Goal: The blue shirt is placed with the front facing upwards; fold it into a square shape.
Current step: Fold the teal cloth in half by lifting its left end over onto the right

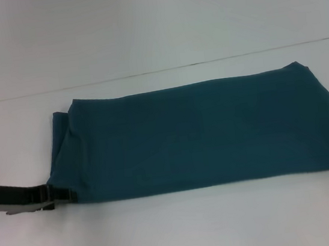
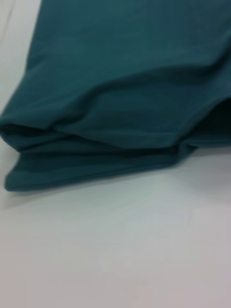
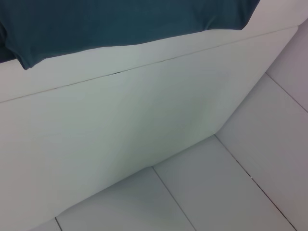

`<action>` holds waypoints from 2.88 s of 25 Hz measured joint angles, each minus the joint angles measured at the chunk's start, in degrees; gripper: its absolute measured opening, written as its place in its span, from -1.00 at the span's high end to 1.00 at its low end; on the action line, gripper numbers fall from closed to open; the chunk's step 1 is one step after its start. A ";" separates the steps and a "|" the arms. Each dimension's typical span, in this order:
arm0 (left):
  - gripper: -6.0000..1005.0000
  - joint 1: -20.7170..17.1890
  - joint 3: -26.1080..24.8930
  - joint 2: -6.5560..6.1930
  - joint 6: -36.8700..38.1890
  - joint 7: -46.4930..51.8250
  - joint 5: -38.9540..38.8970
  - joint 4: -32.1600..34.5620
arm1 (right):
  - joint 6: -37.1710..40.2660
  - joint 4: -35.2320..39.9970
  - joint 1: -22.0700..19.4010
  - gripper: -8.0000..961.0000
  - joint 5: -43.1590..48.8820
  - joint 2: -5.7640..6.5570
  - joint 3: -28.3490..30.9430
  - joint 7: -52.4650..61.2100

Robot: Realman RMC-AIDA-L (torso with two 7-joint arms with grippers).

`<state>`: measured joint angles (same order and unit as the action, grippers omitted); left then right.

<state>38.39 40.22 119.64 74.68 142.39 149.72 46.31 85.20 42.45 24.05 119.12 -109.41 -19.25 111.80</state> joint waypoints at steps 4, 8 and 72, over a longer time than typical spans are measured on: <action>-0.26 -0.07 -0.18 -0.07 0.14 0.05 0.25 0.04 | -0.02 0.00 0.07 -0.92 -0.04 0.04 0.00 0.00; -0.26 0.43 0.12 -0.04 -0.23 0.06 0.26 -0.03 | -0.04 0.00 0.12 -0.92 -0.12 0.06 0.00 0.00; 0.98 -6.49 3.41 1.72 -1.74 1.48 -1.75 9.90 | -2.53 -0.71 0.79 -0.92 -0.09 -0.89 -0.20 -0.18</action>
<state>31.90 43.63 121.36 72.94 143.86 147.97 56.21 82.67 41.74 24.85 119.02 -110.30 -19.45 111.62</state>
